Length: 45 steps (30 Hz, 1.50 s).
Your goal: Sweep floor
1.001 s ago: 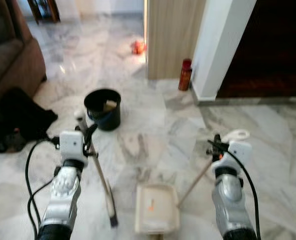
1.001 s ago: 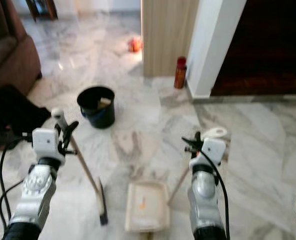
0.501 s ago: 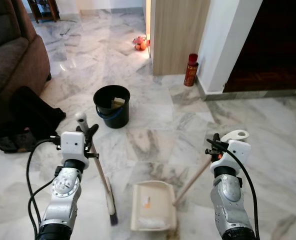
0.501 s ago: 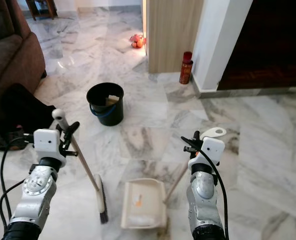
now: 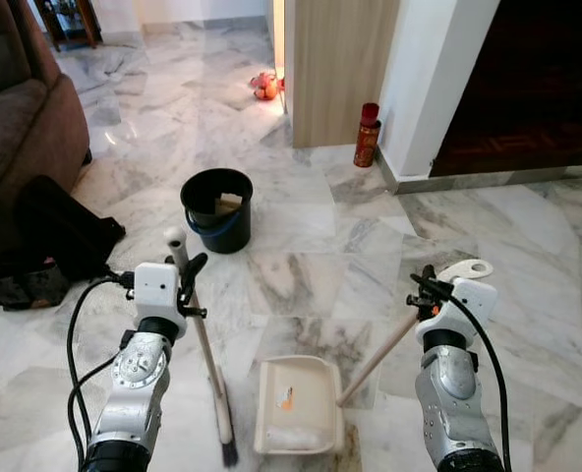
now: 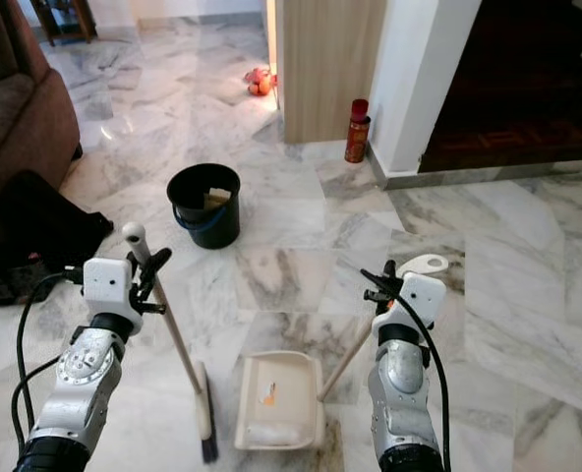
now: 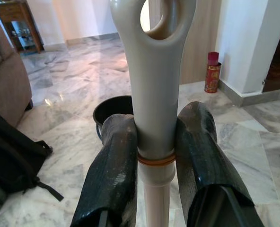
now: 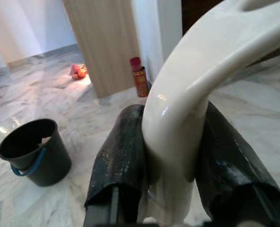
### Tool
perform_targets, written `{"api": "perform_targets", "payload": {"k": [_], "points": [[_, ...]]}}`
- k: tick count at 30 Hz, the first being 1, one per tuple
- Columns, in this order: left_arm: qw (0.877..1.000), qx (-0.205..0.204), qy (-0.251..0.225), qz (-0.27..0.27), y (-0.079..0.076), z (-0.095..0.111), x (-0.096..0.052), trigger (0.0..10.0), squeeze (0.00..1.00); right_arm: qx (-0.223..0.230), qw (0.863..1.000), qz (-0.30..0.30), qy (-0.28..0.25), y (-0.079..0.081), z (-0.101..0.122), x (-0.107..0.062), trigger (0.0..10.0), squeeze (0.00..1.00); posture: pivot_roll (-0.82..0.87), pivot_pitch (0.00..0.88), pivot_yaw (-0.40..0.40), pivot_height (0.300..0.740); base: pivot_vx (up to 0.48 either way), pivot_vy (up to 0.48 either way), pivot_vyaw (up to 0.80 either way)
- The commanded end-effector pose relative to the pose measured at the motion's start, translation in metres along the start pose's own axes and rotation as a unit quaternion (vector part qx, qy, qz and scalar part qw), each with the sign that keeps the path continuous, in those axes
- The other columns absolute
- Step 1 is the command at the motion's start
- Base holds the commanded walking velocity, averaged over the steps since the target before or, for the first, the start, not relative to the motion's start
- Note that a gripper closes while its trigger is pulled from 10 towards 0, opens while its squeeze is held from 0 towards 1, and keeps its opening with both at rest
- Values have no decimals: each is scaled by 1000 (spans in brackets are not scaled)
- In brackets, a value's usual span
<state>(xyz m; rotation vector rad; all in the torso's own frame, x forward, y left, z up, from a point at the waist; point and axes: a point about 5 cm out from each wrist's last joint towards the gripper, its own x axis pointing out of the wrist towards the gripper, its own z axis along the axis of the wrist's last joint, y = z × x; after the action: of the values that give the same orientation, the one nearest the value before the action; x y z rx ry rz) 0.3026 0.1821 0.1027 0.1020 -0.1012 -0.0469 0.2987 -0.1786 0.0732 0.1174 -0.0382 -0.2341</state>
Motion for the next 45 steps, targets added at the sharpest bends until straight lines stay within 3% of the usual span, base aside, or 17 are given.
{"api": "perform_targets", "payload": {"k": [1, 18, 45], "points": [[1000, 9, -13, 0, 3, 7, 0, 10000, 0, 3, 1000, 2, -18, 2, 7, 2, 10000, 0, 41, 57, 39, 740, 0, 0, 0], [1000, 10, -14, 4, 4, 8, 0, 10000, 0, 12, 1000, 16, -14, 6, 6, 1, 10000, 0, 46, 62, 39, 740, 0, 0, 238], [1000, 18, -14, 4, 5, 9, -1, 10000, 0, 14, 1000, 21, -9, 8, 3, -1, 10000, 0, 50, 81, 40, 740, 282, 0, 125]]}}
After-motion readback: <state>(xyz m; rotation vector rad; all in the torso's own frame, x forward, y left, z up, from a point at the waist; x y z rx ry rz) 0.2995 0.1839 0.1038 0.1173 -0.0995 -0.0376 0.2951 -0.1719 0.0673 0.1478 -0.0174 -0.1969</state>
